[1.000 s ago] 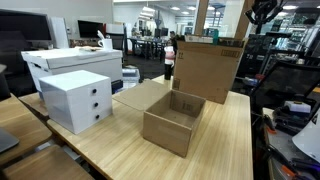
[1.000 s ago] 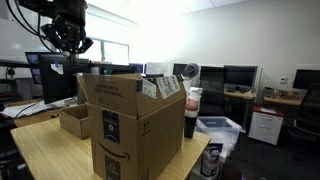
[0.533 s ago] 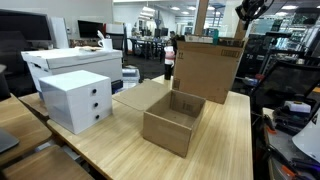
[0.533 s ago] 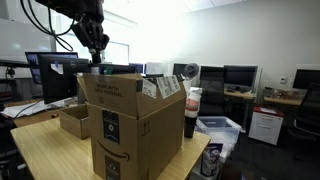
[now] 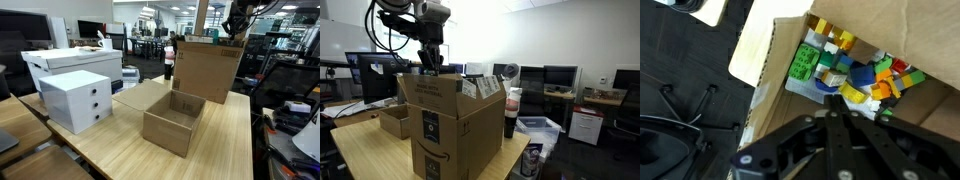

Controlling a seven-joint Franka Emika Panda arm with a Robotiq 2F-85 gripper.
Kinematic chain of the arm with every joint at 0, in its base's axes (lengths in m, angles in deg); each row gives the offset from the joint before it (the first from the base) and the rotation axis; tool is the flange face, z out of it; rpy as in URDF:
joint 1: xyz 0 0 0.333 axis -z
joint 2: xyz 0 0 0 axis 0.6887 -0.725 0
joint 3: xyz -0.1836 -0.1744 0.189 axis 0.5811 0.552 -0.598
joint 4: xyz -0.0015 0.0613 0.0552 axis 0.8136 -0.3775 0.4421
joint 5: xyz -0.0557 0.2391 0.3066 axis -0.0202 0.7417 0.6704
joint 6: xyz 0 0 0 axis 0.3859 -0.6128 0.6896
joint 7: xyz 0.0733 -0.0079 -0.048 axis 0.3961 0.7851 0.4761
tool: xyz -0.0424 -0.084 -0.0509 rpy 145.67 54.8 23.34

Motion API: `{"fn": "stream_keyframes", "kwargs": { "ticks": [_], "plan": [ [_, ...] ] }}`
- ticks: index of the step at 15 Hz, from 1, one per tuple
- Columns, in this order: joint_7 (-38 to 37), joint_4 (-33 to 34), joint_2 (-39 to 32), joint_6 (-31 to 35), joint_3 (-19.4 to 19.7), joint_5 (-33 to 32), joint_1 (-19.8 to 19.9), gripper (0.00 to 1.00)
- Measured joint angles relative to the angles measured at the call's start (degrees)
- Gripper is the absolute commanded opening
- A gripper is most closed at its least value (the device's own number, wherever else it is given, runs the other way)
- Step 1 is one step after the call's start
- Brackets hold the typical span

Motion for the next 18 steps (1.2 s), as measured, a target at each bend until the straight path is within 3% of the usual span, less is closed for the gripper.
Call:
{"fn": "stream_keyframes", "kwargs": {
  "ticks": [8,15,18],
  "plan": [
    [-0.88,1.13,0.58,-7.88,-0.05,0.1,1.22,0.04],
    [-2.41,-2.62,5.17,-13.07,0.43,0.09,4.91,0.04],
    [-2.44,-3.79,6.31,-13.24,0.44,0.09,5.36,0.09]
  ]
}}
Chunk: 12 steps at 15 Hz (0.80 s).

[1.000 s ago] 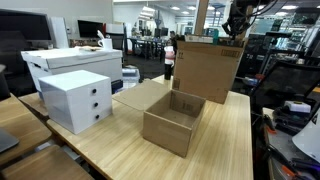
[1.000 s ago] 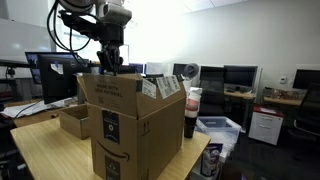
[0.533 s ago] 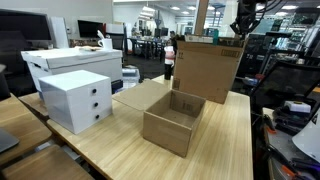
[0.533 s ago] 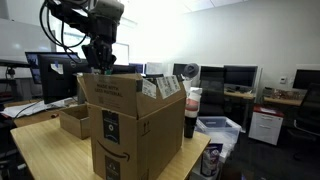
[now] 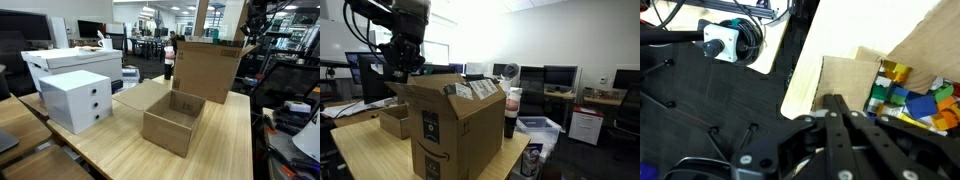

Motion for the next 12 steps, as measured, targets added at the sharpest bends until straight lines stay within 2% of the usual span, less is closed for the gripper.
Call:
{"fn": "stream_keyframes", "kwargs": {
  "ticks": [3,4,5,7,12],
  "plan": [
    [0.0,-1.47,0.33,0.17,0.06,0.0,0.06,0.05],
    [0.0,-2.03,0.32,0.31,0.15,0.0,0.06,0.08],
    [0.0,-2.51,0.29,0.48,0.24,0.0,0.06,0.33],
    [0.0,-3.69,0.23,1.17,0.49,0.0,0.1,0.34],
    [0.0,-6.02,-0.19,4.94,0.9,0.0,0.79,0.61]
  ]
}}
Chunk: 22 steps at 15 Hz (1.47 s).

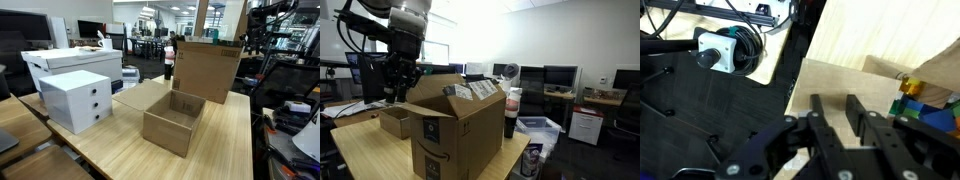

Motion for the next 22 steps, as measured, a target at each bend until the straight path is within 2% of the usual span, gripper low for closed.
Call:
{"fn": "stream_keyframes", "kwargs": {
  "ticks": [6,9,22],
  "plan": [
    [-0.01,-0.46,-0.22,3.59,0.01,0.0,0.09,0.97],
    [-0.01,-0.55,-0.41,5.19,0.0,0.0,0.09,1.0],
    [-1.71,-4.33,-2.67,16.42,-0.79,-0.1,0.09,1.0]
  ]
}}
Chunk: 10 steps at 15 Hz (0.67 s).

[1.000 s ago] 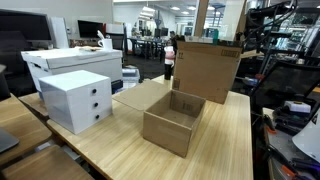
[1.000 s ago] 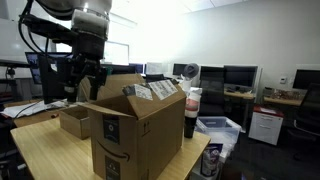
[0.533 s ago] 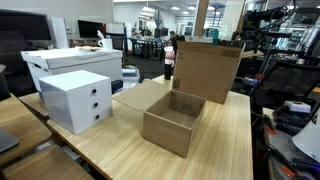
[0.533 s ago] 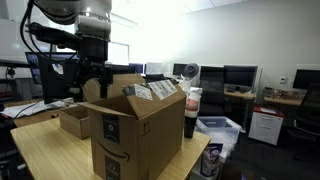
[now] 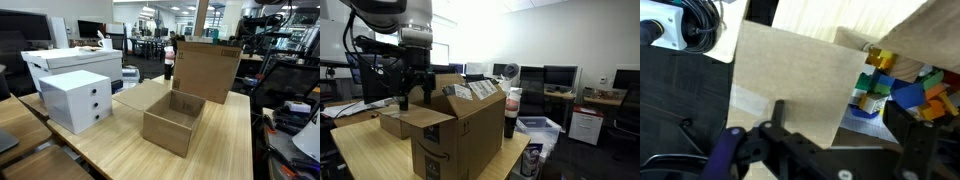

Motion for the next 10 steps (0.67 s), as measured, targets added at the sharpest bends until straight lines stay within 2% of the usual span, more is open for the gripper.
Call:
{"fn": "stream_keyframes", "kwargs": {
  "ticks": [10],
  "plan": [
    [-3.5,-0.74,-1.84,1.9,-0.45,-0.18,0.0,1.0]
  ]
}}
